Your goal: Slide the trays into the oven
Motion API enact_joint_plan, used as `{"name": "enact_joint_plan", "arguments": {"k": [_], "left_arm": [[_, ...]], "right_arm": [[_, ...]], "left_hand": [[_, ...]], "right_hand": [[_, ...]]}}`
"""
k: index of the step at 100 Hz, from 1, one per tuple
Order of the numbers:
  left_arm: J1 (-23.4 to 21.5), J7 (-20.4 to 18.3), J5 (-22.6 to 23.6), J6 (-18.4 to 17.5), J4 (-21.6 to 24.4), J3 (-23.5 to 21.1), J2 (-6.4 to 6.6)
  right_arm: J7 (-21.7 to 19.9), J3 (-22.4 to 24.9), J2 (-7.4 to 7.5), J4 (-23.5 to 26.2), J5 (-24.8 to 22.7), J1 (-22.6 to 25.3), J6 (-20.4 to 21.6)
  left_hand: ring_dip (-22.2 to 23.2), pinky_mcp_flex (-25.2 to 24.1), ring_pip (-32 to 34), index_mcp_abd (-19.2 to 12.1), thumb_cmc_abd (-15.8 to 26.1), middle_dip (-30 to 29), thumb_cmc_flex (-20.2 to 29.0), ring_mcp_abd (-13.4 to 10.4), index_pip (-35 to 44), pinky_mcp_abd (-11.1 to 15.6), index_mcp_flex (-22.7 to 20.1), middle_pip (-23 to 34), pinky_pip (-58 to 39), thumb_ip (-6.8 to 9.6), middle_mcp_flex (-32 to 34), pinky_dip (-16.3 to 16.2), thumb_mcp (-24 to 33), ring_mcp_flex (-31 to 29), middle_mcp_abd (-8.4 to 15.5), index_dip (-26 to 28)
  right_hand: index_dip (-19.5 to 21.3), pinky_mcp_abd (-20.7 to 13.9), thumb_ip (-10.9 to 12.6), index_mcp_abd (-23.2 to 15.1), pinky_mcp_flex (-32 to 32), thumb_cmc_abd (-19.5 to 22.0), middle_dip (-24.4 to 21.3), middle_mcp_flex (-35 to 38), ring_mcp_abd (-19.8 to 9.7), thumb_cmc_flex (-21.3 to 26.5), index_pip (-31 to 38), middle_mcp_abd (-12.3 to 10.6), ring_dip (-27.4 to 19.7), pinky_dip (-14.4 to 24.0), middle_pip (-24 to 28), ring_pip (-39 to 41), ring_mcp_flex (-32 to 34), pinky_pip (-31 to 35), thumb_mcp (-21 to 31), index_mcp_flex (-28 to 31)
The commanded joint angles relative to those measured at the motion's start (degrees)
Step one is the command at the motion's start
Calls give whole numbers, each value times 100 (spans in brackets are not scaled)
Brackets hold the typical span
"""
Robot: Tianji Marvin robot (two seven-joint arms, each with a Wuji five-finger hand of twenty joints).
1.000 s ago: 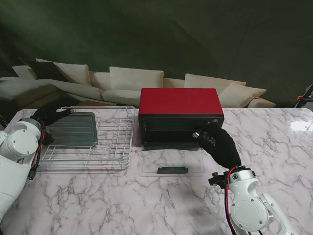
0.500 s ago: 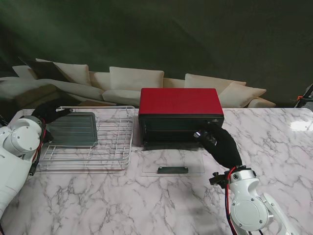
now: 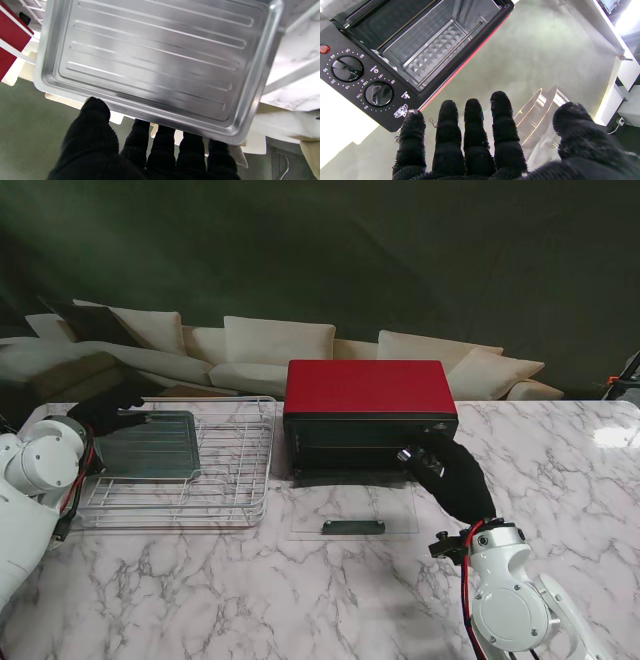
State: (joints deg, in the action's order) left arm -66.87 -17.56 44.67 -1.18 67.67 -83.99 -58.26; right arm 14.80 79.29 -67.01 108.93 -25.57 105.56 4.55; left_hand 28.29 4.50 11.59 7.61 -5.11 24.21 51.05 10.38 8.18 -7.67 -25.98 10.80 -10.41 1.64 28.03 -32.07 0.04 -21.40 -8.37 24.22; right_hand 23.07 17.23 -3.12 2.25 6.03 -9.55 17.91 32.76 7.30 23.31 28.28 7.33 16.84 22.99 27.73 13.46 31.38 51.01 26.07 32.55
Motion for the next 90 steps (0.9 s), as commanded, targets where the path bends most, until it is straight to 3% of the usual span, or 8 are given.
{"name": "enact_joint_plan", "arguments": {"k": [1, 11, 20, 29, 47, 73, 79, 90], "left_arm": [[-94, -112, 76, -96, 66, -38, 28], [-201, -173, 227, -221, 236, -162, 53], [-259, -291, 538, -380, 348, -221, 101], [-229, -447, 1110, -632, 330, -191, 186], [-171, -447, 991, -556, 204, -88, 180], [-168, -488, 976, -559, 193, -75, 185], [-163, -502, 992, -560, 169, -62, 191], [-172, -421, 1052, -614, 119, -52, 192]], "right_arm": [[20, 14, -16, -1, 4, 38, -14], [39, 28, -21, 11, 14, 54, -11], [50, 36, -24, 20, 21, 67, -10], [56, 41, -25, 22, 24, 73, -9], [54, 47, -25, 23, 23, 78, -9], [62, 51, -28, 19, 32, 81, -13], [61, 54, -29, 23, 42, 84, -16], [71, 55, -32, 27, 48, 87, -25]], "left_hand": [[243, 348, 253, 140, -142, 325, 196, 167, 1, -359, -11, 195, -945, -37, 148, -390, -82, -143, -44, -17], [670, 293, 501, 147, -350, 738, 328, 203, 63, -370, -165, 501, -1596, 45, 278, -505, -47, -351, 5, 8], [727, 215, 463, 60, -629, 747, 525, 179, 71, -318, -206, 464, -1937, 130, 186, -421, -2, -360, 26, 4], [419, 206, 255, -35, -849, 73, 562, 62, 0, -215, -130, -7, -2322, 233, -58, -25, 86, -385, 108, -106], [416, 302, 378, -33, -951, -60, 913, -67, -45, -112, 34, 86, -2642, 319, -56, 10, 285, -569, 164, -190], [1216, 579, 1077, -29, -869, 969, 1452, -78, 260, -80, -289, 1110, -3253, 401, 422, 141, 604, -1061, 304, -106], [1453, 667, 1207, -106, -1064, 2230, 1557, -71, 643, -112, -740, 1002, -3458, 349, 794, 193, 753, -1237, 350, 268], [1395, 860, 1207, -375, -1252, 2422, 1666, -17, 1135, -148, -1192, 707, -3740, 286, 1373, 127, 739, -1531, 464, 885]], "right_hand": [[42, 32, 56, -185, -26, -90, 16, 110, 5, -27, -98, 26, 15, 59, -5, -126, 40, 21, 64, 108], [40, 33, 57, -184, -28, -87, 16, 109, -1, -21, -101, 20, 15, 60, -5, -126, 38, 20, 67, 108], [38, 32, 57, -186, -30, -89, 16, 108, -4, -22, -104, 28, 14, 60, -7, -129, 33, 19, 66, 105], [37, 31, 55, -187, -30, -88, 15, 106, -4, -25, -107, 15, 15, 61, -7, -128, 34, 19, 63, 98], [38, 32, 56, -192, -32, -85, 16, 105, -1, -25, -104, 24, 15, 61, -5, -128, 33, 15, 61, 91], [39, 28, 57, -191, -35, -83, 16, 103, 2, -22, -99, 22, 16, 61, -5, -125, 39, 11, 60, 96], [39, 25, 57, -186, -37, -85, 15, 102, 1, -20, -98, 29, 17, 61, -5, -125, 37, 10, 60, 95], [36, 28, 56, -183, -36, -83, 15, 100, -5, -23, -102, 24, 16, 62, -6, -126, 34, 10, 58, 91]]}}
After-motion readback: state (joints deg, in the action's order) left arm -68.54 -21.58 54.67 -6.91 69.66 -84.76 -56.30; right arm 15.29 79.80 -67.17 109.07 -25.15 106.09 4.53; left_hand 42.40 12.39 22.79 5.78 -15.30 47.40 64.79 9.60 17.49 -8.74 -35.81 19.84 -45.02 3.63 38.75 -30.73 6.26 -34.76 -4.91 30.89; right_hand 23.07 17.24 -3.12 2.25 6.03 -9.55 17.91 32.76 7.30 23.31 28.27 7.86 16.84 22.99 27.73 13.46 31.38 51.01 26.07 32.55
